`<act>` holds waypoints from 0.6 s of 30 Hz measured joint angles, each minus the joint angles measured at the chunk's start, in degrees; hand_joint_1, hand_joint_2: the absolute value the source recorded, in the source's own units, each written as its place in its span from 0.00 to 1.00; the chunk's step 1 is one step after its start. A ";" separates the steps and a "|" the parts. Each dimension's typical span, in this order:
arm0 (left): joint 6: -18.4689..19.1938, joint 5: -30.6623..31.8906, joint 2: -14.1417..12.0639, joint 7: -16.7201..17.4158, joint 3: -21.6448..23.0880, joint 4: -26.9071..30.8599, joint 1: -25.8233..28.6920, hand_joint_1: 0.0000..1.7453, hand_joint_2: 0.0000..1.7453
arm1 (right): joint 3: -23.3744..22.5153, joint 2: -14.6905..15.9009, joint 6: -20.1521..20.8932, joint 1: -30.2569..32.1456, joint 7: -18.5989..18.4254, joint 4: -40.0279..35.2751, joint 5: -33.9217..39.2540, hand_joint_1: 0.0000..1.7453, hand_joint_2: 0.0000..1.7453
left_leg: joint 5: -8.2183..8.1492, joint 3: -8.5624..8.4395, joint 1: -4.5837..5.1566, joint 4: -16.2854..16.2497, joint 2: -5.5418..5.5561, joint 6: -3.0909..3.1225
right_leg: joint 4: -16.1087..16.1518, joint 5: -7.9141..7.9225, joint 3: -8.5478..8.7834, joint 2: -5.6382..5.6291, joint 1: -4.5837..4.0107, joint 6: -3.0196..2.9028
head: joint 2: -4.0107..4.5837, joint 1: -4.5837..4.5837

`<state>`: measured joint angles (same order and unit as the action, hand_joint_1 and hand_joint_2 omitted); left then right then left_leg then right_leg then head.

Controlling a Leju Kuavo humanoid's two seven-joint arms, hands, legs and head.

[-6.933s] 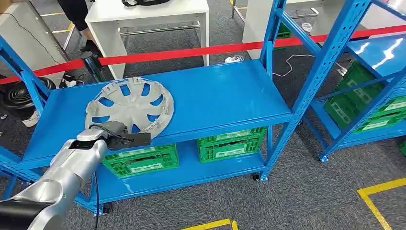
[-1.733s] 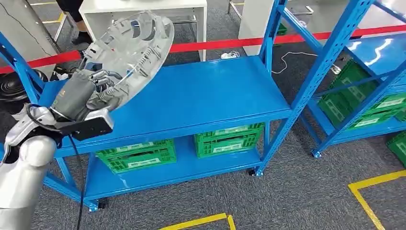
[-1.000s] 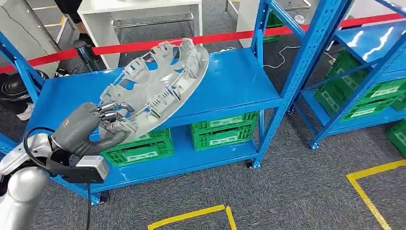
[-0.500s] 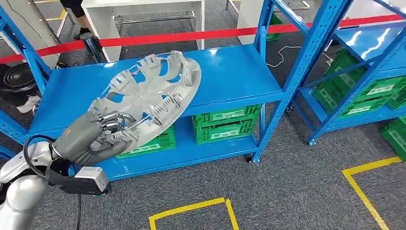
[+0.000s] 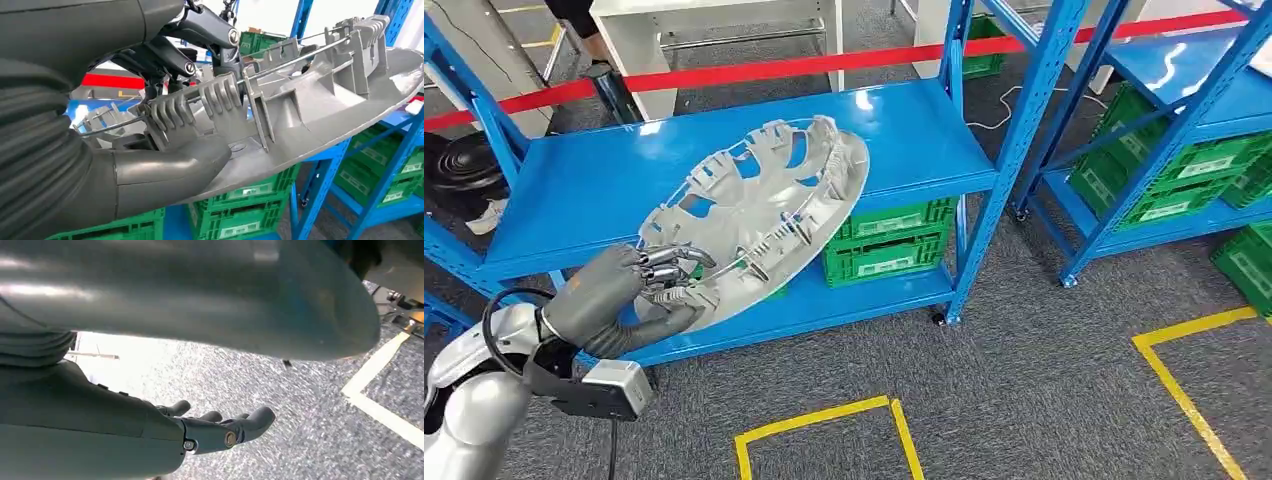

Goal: Take the parts from the cabinet and place them on the table.

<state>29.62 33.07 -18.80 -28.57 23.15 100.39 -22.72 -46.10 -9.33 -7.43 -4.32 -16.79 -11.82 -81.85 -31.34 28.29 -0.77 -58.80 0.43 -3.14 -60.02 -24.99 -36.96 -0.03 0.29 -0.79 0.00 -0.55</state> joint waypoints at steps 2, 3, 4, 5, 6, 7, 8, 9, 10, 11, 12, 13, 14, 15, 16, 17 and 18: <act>0.33 0.02 0.04 0.11 0.00 -0.50 -0.37 1.00 1.00 | 0.00 0.02 0.07 0.01 0.00 0.00 -0.31 0.00 0.00 | 0.69 0.90 0.22 -0.22 0.11 0.89 | 0.14 1.03 -0.16 -0.03 0.01 0.58 | 0.00 0.00; 0.48 0.07 0.04 0.20 0.00 -0.74 -0.47 1.00 1.00 | 0.00 0.02 0.11 0.02 0.00 0.00 -0.42 0.00 0.00 | 1.01 1.24 0.41 -0.44 0.07 1.39 | 0.34 1.55 -0.31 -0.07 0.01 0.89 | 0.00 0.11; 0.50 0.13 0.13 0.35 0.02 -1.07 -0.51 1.00 1.00 | 0.00 0.02 0.15 0.10 0.00 0.00 -0.53 0.00 0.00 | 1.54 1.70 0.25 -0.23 -0.08 2.09 | 0.39 1.95 -0.56 -0.21 -0.01 1.27 | 0.00 0.00; 0.50 0.17 0.39 0.50 0.02 -1.36 -0.76 1.00 1.00 | 0.00 0.02 0.24 0.14 0.00 0.00 -0.61 0.00 0.00 | 2.26 2.21 0.01 -0.07 -0.46 2.84 | -0.25 0.83 -1.01 -0.29 0.34 1.54 | 0.00 0.07; 0.50 0.42 0.55 0.74 0.07 -1.57 -1.00 1.00 1.00 | 0.00 0.02 0.33 0.10 0.00 0.00 -0.70 0.00 0.00 | 2.82 3.10 0.03 -0.05 -0.48 3.35 | -2.24 -2.27 -2.01 -0.18 0.30 1.72 | 0.00 0.13; 0.50 0.55 0.59 0.96 0.07 -1.79 -1.22 1.00 1.00 | 0.00 0.02 0.44 0.10 0.00 0.00 -0.75 0.00 0.00 | 3.57 4.05 0.06 -0.10 -0.50 3.58 | -5.99 -5.97 -3.23 -0.20 0.28 1.86 | 0.00 0.15; 0.50 0.59 0.81 1.03 0.07 -2.01 -1.29 1.00 1.00 | 0.00 0.02 0.48 0.10 0.00 0.00 -0.77 0.00 0.00 | 4.30 5.02 0.16 -0.14 -0.51 3.72 | -10.49 -9.12 -4.43 -0.20 0.28 1.99 | 0.00 0.17; 0.50 0.59 1.03 1.03 0.09 -2.19 -1.29 1.00 1.00 | 0.00 0.04 0.48 0.04 0.00 0.00 -0.77 0.00 0.00 | 4.99 5.98 0.27 -0.19 -0.51 3.80 | -14.36 -10.90 -5.24 -0.19 0.27 2.03 | 0.00 0.17; 0.50 0.66 1.31 1.07 0.13 -2.41 -1.29 1.00 1.00 | 0.00 0.04 0.48 -0.03 0.02 0.00 -0.75 0.00 0.00 | 5.67 6.96 0.36 -0.29 -0.50 3.79 | -16.91 -10.91 -5.41 -0.20 0.25 1.98 | 0.00 0.17; 0.50 0.68 1.57 1.18 0.17 -2.58 -1.29 1.00 1.00 | 0.00 0.04 0.48 -0.06 0.02 0.00 -0.72 0.00 0.00 | 6.36 7.98 0.43 -0.41 -0.49 3.72 | -17.17 -9.21 -4.35 -0.20 0.18 1.81 | 0.00 0.17; 0.50 0.70 1.79 1.22 0.17 -2.73 -1.30 1.00 1.00 | 0.00 0.04 0.48 -0.05 0.00 0.00 -0.64 0.00 0.00 | 6.98 8.89 0.47 -0.56 -0.50 3.63 | -15.13 -6.83 -2.19 -0.20 0.08 1.58 | 0.00 0.15; 0.50 0.74 1.95 1.29 0.17 -2.86 -1.34 1.00 1.00 | 0.00 0.06 0.44 -0.05 0.00 0.00 -0.50 0.00 0.00 | 7.54 9.74 0.47 -0.72 -0.49 3.51 | -11.26 -4.86 1.02 -0.19 -0.04 1.30 | 0.00 0.17; 0.50 0.79 2.18 1.29 0.20 -2.91 -1.42 1.00 1.00 | 0.00 0.13 0.42 -0.12 0.00 0.00 -0.42 0.00 0.00 | 8.08 10.33 0.48 -0.90 -0.47 3.32 | -6.50 -4.49 4.74 -0.19 -0.23 0.89 | 0.00 0.18; 0.50 0.83 2.32 1.29 0.20 -2.91 -1.53 1.00 1.00 | 0.00 0.17 0.42 -0.34 0.00 0.00 -0.33 0.00 0.00 | 8.54 10.70 0.53 -1.09 -0.48 3.07 | -1.26 -7.09 7.94 -0.16 -0.48 0.36 | 0.00 0.17; 0.57 0.85 2.47 1.24 0.20 -2.95 -1.81 1.00 1.00 | 0.00 0.24 0.44 -0.44 0.00 0.00 -0.26 0.00 0.00 | 9.04 10.82 0.58 -1.15 -0.50 2.67 | 1.83 -8.13 9.51 -0.19 -0.69 0.36 | 0.00 0.09; 0.68 0.85 2.71 1.11 0.26 -3.10 -2.13 1.00 1.00 | 0.00 0.24 0.39 -0.47 0.02 0.00 -0.26 0.00 0.00 | 9.70 10.66 0.42 -0.76 -0.62 2.27 | 1.41 -7.49 9.04 -0.25 -0.80 0.24 | 0.00 0.13; 0.70 0.85 2.80 1.00 0.33 -3.21 -2.50 1.00 1.00 | 0.00 0.24 0.15 -0.48 0.02 0.00 -0.29 0.00 0.00 | 10.42 10.75 0.24 -0.46 -0.65 1.90 | 1.24 -7.21 8.70 -0.22 -0.91 -0.04 | 0.00 0.33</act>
<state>30.32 33.92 -16.00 -27.56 23.47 97.18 -25.23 -46.10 -9.09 -7.28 -4.80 -16.76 -11.82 -82.14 -20.93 39.04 -0.54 -59.25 -0.22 -1.23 -58.78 -32.20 -28.27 -0.25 -0.62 -0.82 0.00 -0.22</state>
